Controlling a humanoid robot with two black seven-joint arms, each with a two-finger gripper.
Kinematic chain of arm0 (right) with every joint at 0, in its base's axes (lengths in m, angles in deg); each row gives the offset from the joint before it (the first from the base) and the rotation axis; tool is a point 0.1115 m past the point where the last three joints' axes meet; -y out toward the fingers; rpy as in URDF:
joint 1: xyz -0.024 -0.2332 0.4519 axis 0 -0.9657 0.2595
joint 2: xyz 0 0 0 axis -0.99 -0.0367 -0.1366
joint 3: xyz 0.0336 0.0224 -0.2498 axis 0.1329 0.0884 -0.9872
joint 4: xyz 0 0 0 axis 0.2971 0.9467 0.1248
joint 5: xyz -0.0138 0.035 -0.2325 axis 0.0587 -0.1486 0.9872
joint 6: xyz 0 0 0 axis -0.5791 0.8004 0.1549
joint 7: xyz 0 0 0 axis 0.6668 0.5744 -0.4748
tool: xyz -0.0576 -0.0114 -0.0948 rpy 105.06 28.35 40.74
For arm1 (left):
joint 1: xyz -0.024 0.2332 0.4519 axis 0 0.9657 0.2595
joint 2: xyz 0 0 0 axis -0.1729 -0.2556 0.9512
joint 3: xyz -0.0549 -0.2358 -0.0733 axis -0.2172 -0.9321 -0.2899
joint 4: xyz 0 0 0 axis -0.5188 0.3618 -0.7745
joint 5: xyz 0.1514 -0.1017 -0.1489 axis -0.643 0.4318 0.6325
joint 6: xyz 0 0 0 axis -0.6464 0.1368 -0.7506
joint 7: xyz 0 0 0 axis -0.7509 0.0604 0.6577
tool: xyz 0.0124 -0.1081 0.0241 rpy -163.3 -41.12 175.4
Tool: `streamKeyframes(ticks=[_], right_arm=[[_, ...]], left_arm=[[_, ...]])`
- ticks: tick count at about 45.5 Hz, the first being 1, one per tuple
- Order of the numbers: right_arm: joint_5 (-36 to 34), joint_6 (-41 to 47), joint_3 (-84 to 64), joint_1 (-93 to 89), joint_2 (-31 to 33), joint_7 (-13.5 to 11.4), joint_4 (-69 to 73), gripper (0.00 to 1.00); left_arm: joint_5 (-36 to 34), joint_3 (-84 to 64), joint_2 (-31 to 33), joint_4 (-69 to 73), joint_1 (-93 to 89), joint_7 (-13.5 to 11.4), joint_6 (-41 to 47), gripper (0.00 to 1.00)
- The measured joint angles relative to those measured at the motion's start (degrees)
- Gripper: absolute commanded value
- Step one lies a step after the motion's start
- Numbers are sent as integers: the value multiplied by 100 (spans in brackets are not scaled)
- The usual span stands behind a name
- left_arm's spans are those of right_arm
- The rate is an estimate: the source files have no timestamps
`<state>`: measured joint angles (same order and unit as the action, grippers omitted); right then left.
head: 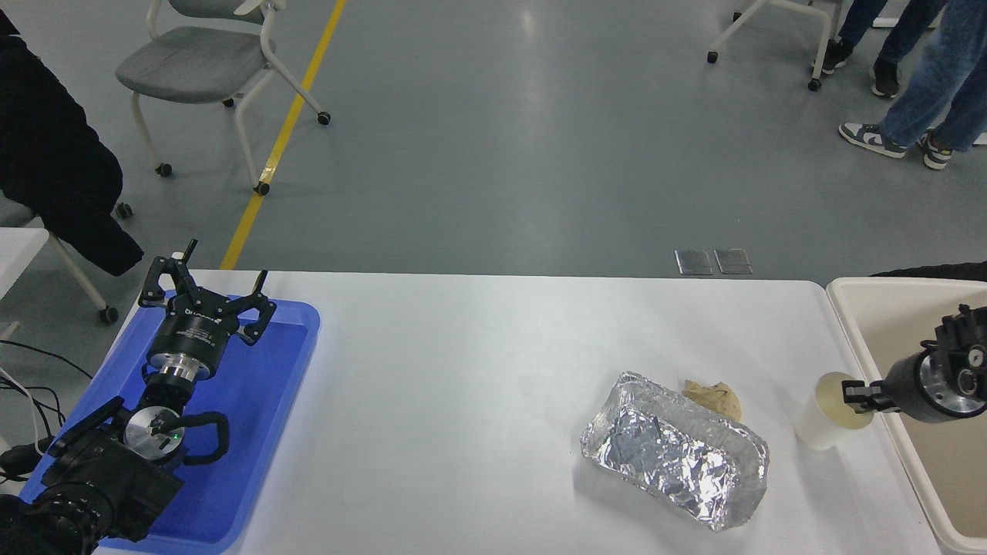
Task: Pick up paper cup place in dustbin
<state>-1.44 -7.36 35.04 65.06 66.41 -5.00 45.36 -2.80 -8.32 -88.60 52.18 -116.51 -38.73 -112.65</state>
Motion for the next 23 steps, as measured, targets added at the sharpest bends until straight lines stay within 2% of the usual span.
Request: streamKeyframes(ticks=[12, 23], right_arm=[[4, 1061, -918, 2149, 620, -132, 1089, 0], [-244, 1782, -2244, 4363, 552, -159, 1625, 0]], left_arm=[[-1, 0, 0, 4, -1, 5, 0, 100], [-1, 0, 0, 0, -1, 5, 0, 100]])
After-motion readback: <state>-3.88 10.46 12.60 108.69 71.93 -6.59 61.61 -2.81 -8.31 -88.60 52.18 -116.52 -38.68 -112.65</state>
